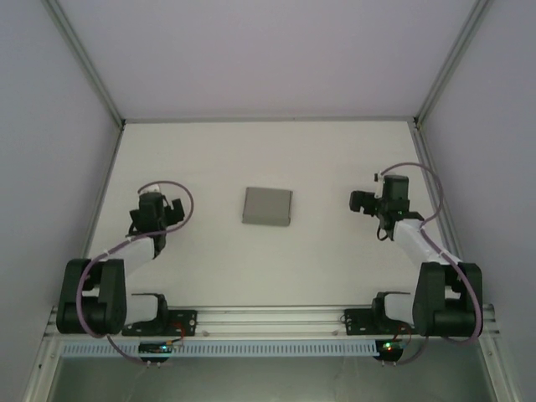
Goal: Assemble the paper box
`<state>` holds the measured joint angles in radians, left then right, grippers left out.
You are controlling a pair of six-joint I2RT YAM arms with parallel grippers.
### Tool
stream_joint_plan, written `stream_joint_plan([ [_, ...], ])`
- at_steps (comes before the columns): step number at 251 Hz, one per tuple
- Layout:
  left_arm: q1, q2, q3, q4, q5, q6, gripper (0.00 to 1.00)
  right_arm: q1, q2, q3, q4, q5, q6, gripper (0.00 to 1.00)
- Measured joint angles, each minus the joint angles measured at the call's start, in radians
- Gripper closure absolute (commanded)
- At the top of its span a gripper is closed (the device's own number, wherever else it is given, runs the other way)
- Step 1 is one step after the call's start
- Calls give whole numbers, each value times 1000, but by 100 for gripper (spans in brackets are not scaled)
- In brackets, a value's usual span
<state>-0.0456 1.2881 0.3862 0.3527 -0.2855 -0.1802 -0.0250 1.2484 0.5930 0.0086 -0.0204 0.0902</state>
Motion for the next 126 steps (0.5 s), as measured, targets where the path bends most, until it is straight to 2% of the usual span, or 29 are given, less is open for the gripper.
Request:
stream_joint_plan([
  [31, 0, 27, -13, 117, 18, 26, 0, -2, 7, -78, 183, -4, -9, 1],
  [47, 0, 27, -32, 211, 34, 39, 0, -7, 35, -140, 341, -8, -30, 1],
  [62, 3, 29, -39, 252, 47, 47, 0, -15, 90, -214, 516, -22, -31, 1],
  [92, 13, 43, -39, 302, 97, 72, 0, -28, 254, -296, 759, -33, -31, 1],
  [104, 14, 43, -42, 319, 111, 77, 0, -30, 306, -298, 797, -40, -31, 1],
  [126, 19, 47, -50, 358, 117, 95, 1, -24, 307, -283, 801, -35, -38, 1],
])
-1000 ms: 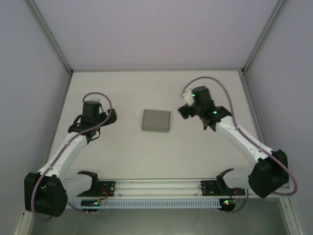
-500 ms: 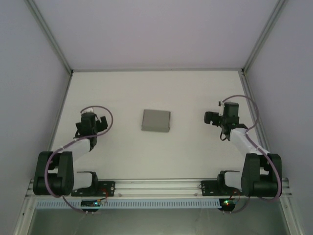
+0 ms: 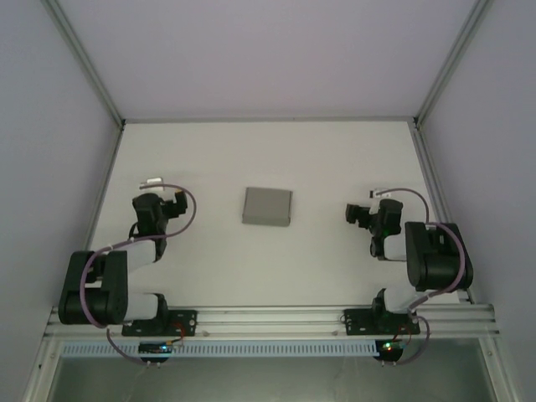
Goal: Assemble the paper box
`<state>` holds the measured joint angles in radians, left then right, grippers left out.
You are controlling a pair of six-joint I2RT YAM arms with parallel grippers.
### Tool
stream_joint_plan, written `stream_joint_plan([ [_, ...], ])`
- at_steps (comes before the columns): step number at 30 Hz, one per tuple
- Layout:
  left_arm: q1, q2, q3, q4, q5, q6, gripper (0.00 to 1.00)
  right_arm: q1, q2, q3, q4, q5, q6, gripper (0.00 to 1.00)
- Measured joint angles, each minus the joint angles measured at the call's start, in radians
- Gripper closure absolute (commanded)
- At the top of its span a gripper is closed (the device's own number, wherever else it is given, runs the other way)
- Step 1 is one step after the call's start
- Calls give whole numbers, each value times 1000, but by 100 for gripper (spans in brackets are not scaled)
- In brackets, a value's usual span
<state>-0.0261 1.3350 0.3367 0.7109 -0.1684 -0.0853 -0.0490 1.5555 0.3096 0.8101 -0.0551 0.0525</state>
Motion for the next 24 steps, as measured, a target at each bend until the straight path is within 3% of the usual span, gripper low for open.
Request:
stream_joint_plan([
  [4, 18, 152, -30, 245, -5, 26, 0, 25, -1, 51, 29, 21, -8, 1],
  [6, 26, 206, -38, 227, 0, 30, 0, 29, -2, 56, 42, 21, -9, 1],
  [24, 33, 211, -19, 258, -3, 33, 1, 30, -2, 56, 47, 26, -16, 1],
])
